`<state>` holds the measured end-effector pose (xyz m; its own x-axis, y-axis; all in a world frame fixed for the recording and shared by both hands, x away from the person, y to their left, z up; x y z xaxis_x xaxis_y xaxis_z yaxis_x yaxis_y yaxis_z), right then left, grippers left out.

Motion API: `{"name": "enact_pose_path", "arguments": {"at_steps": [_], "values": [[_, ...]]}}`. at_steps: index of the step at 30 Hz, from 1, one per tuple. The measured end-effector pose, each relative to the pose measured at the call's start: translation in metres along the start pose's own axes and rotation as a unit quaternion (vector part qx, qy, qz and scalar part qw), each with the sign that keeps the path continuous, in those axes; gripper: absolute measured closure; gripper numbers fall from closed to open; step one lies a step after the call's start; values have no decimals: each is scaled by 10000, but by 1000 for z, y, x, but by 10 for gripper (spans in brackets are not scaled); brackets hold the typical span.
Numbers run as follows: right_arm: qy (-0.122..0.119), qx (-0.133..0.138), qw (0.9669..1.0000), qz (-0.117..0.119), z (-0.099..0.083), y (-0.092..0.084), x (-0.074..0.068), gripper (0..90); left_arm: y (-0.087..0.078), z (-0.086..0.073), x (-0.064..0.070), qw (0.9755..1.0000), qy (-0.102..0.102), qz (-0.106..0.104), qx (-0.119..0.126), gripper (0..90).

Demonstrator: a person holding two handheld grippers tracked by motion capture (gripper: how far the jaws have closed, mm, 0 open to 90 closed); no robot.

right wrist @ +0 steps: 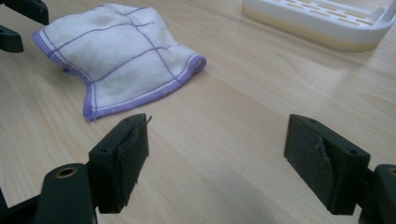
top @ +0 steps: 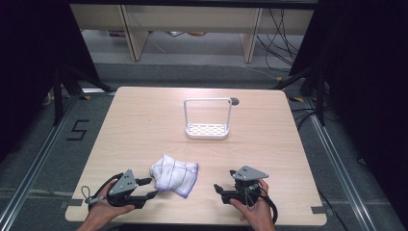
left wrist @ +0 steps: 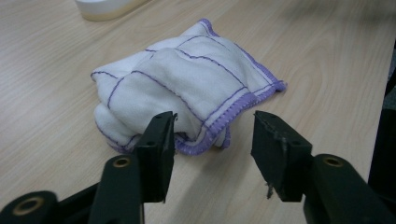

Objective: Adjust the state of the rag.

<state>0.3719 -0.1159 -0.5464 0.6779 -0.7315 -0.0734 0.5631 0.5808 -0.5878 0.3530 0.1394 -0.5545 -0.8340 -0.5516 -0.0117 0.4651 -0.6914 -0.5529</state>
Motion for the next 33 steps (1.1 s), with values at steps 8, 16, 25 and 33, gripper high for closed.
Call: {"name": "enact_pose_path", "arguments": {"at_steps": [8,16,25,33], "values": [[-89,-36,9998,156,1,4,-7,247,16,7,-2,9997,189,-11,-127,780],[-281,-62,9986,441,5,11,-27,300,10,47,-3,9988,465,37,151,851],[-699,84,9944,784,21,9,-67,293,6,81,8,9978,628,-42,213,855],[-864,-17,9937,715,24,33,-97,271,6,91,9,9980,582,-93,239,855]]}}
Point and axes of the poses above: each handheld gripper's, and its own axes: y roughly forward along the jaws, z roughly out of its top, x roughly to its right, the point moved 10 cm from there along y, roughly forward along the jaws
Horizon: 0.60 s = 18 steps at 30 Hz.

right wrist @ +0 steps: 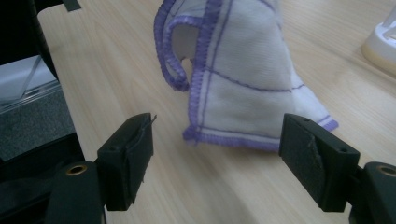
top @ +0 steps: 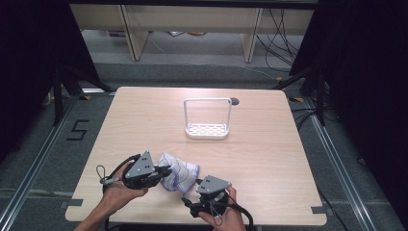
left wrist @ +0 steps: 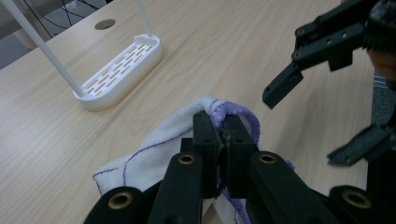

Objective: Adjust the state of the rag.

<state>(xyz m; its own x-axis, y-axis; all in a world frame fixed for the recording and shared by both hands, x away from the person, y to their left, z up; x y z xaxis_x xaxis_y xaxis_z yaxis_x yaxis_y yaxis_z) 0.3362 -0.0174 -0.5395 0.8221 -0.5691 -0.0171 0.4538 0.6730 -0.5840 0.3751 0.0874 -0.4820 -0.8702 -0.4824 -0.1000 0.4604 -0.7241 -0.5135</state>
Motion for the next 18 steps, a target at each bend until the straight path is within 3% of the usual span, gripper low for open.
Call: {"name": "enact_pose_path", "arguments": {"at_steps": [4,6,7,8,9,10,13,15,18], "values": [[-104,-41,9999,-129,3,14,-5,327,-1,2,-1,10000,0,-19,2,855],[-346,-198,9983,-416,1,24,1,524,-2,1,-1,10000,-17,-30,-15,855],[-360,-226,9979,-492,1,24,4,586,-2,1,-1,10000,-14,-41,-6,855],[-360,-226,9979,-492,1,24,4,586,-2,1,-1,10000,-14,-41,-6,855],[-321,-247,9979,-514,1,23,8,668,-3,1,-2,10000,9,-23,-17,855],[-346,-235,9981,-462,2,20,10,747,-4,1,-3,10000,-28,-25,9,856],[-448,-20,9983,-373,11,5,19,874,-10,2,-8,10000,-53,13,40,859],[-554,89,9975,-421,24,-14,29,889,-15,6,-6,9999,-72,-32,119,861],[-663,170,9968,-411,34,-26,33,891,-20,11,-5,9999,-32,-16,155,862]]}}
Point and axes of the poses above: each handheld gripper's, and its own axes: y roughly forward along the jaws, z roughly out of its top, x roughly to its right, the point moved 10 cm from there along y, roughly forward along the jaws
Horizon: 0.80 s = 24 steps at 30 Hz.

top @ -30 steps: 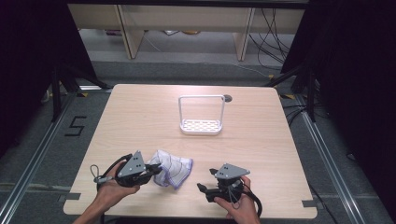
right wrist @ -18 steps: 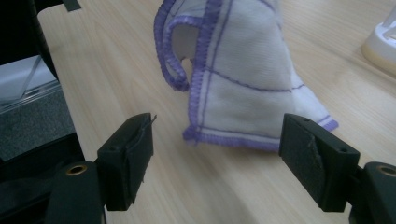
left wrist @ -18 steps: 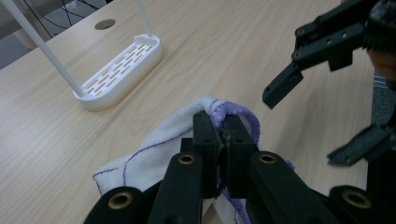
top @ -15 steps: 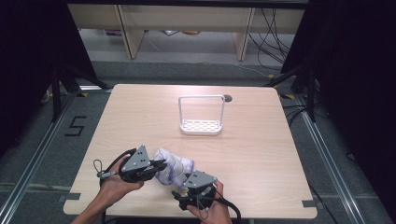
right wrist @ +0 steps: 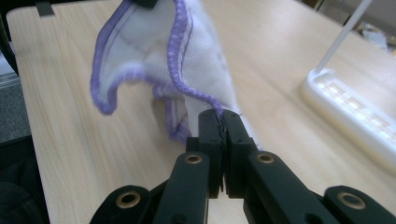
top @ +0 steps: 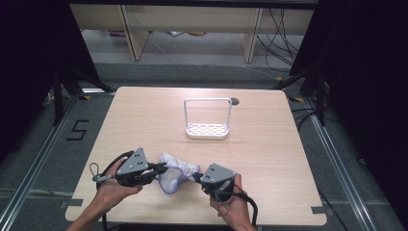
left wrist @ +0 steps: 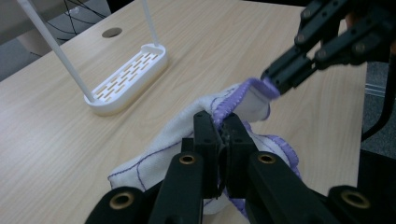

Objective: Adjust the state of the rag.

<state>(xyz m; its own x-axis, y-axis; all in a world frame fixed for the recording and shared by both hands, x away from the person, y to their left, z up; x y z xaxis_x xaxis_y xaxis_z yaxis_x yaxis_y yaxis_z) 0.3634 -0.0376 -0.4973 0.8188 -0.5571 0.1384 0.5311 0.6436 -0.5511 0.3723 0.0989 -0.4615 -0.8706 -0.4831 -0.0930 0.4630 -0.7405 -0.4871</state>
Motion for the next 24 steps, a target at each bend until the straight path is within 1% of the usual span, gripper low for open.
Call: {"name": "enact_pose_path", "arguments": {"at_steps": [1,2,3,4,5,6,7,8,9,10,11,12,14,15,16,17,18,19,20,21,22,23,24], "values": [[-13,65,10000,2,6,-6,3,892,-2,3,1,10000,29,-12,48,862],[-75,87,9999,55,18,-20,7,892,-5,7,2,10000,31,-18,88,864],[-87,117,9999,52,25,-28,10,892,-11,15,4,9998,45,-63,193,864],[-87,117,9999,52,25,-28,10,892,-11,15,4,9998,45,-63,193,865],[-97,216,9997,77,40,-44,14,893,-14,19,5,9996,43,-106,274,866],[-97,216,9997,77,40,-44,14,893,-17,24,6,9994,35,-123,331,866],[-119,308,9994,123,56,-61,18,893,-23,35,8,9988,79,-169,462,866],[-119,308,9994,123,56,-61,18,893,-23,35,8,9988,79,-169,462,866],[-110,394,9991,136,70,-75,22,893,-24,41,10,9982,102,-203,547,866],[-23,411,9990,186,76,-82,24,893,-29,52,11,9976,131,-246,629,866],[-50,459,9987,233,82,-87,25,893,-30,56,11,9974,146,-263,661,866],[-50,459,9987,233,82,-87,25,893,-30,56,11,9974,146,-263,661,865],[-82,476,9986,230,89,-94,30,892,-28,61,8,9975,175,-275,629,865],[-80,483,9987,165,91,-95,33,893,-25,62,5,9975,121,-283,642,865],[-54,423,9990,155,90,-95,36,893,-21,62,1,9977,71,-281,612,865],[-78,354,9993,135,85,-89,43,893,-8,57,-9,9988,64,-214,442,865],[62,256,9995,145,79,-84,45,892,1,51,-14,9994,39,-160,315,864],[97,185,9997,155,73,-78,48,893,11,44,-19,9997,-11,-155,193,864],[97,185,9997,155,73,-78,48,893,11,44,-19,9997,-11,-155,193,864],[168,49,9998,114,59,-63,57,892,31,30,-29,9999,-95,-86,-48,865],[168,49,9998,114,59,-63,57,892,31,30,-29,9999,-95,-86,-48,865],[367,-39,9993,80,51,-55,61,892,43,21,-34,9998,-88,-24,-202,865],[383,-151,9991,84,42,-44,67,892,50,16,-37,9995,-116,8,-286,865]]}}
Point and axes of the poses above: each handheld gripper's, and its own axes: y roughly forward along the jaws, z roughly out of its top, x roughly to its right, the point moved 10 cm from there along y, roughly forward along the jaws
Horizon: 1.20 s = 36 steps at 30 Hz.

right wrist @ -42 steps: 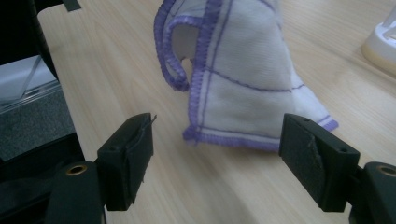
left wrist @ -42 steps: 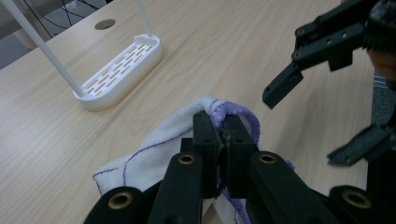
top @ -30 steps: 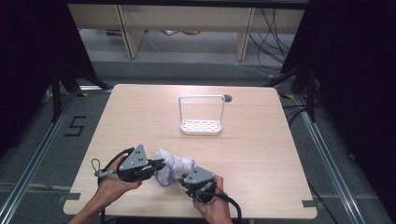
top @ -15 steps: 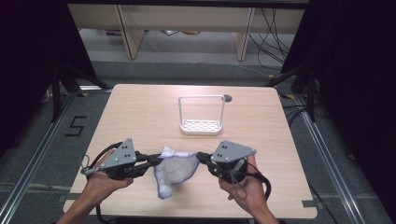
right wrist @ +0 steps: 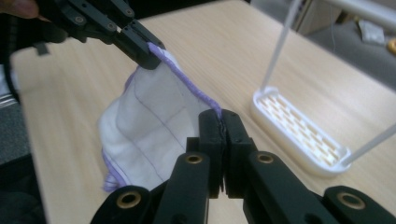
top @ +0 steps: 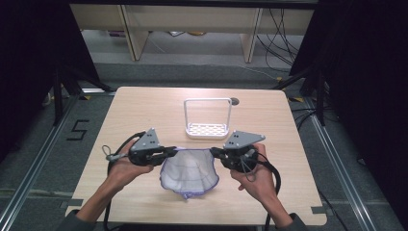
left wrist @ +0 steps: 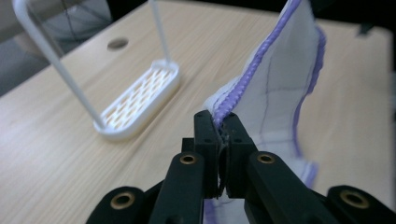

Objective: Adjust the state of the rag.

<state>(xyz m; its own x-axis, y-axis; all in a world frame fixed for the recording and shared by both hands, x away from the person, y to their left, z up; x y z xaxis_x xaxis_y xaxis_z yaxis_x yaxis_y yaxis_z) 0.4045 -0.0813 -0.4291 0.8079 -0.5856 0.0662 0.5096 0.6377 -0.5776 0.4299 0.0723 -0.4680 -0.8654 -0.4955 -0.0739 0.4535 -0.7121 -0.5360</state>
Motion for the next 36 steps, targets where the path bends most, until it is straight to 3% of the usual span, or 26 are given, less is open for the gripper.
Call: {"name": "enact_pose_path", "arguments": {"at_steps": [2,3,4,5,7,10,11,12,13,14,15,17,20,21,22,24,25,26,27,28,31,32,33,34,35,36], "values": [[172,-157,9997,-73,-13,18,12,892,17,-10,-5,9999,-32,6,-154,865],[228,-215,9995,-73,-17,24,17,892,24,-16,-10,9994,67,59,-326,865],[324,-307,9989,-129,-24,34,24,892,27,-20,-11,9990,-104,102,-422,865],[262,-414,9986,-222,-31,47,34,892,39,-24,-21,9987,26,200,-464,864],[286,-558,9977,-254,-36,54,38,892,44,-27,-24,9984,32,224,-527,862],[397,-842,9951,-332,-49,81,51,891,57,-38,-31,9974,-29,243,-671,847],[436,-816,9948,-425,-51,88,54,890,63,-46,-34,9973,-66,241,-691,842],[436,-816,9948,-425,-51,88,54,890,63,-46,-34,9973,-66,241,-691,828],[341,-936,9940,-461,-56,99,60,889,64,-50,-35,9972,-63,209,-709,794],[341,-936,9940,-461,-56,99,60,889,64,-54,-36,9972,-118,217,-702,794],[359,-1023,9929,-494,-61,108,64,881,58,-59,-40,9970,-322,280,-653,729],[420,-1147,9915,-448,-64,111,63,862,53,-60,-41,9967,-391,326,-637,694],[378,-1252,9889,-711,-66,112,70,644,30,-61,-41,9960,-604,441,-479,572],[504,-1175,9877,-905,-64,103,72,575,13,-61,-34,9962,-702,411,-309,522],[576,-1113,9879,-917,-62,96,72,544,5,-61,-28,9962,-735,384,-246,505],[558,-1035,9882,-984,-61,89,73,509,-2,-62,-22,9967,-704,347,-206,487],[662,-923,9884,-1004,-59,80,70,494,-9,-63,-13,9967,-755,257,-174,487],[768,-788,9891,-976,-59,73,67,491,-13,-63,-4,9963,-831,202,-101,480],[969,-853,9889,-734,-65,60,53,478,-16,-66,12,9965,-823,133,-33,474],[969,-853,9889,-734,-65,60,53,478,-16,-66,12,9965,-823,133,-33,473],[963,-872,9899,-573,-83,44,33,465,-7,-70,43,9985,-536,52,-92,461],[963,-872,9899,-573,-83,44,33,465,-7,-70,43,9985,-536,52,-92,455],[1003,-894,9895,-526,-90,43,28,461,-4,-71,48,9993,-325,37,-184,455],[1052,-946,9885,-536,-97,43,25,459,0,-69,54,9995,-258,56,-157,453],[1051,-1044,9878,-486,-111,44,19,454,6,-67,62,9997,-13,9,-252,454],[1051,-1044,9878,-486,-111,44,19,454,6,-67,62,9997,-13,9,-252,454]]}}
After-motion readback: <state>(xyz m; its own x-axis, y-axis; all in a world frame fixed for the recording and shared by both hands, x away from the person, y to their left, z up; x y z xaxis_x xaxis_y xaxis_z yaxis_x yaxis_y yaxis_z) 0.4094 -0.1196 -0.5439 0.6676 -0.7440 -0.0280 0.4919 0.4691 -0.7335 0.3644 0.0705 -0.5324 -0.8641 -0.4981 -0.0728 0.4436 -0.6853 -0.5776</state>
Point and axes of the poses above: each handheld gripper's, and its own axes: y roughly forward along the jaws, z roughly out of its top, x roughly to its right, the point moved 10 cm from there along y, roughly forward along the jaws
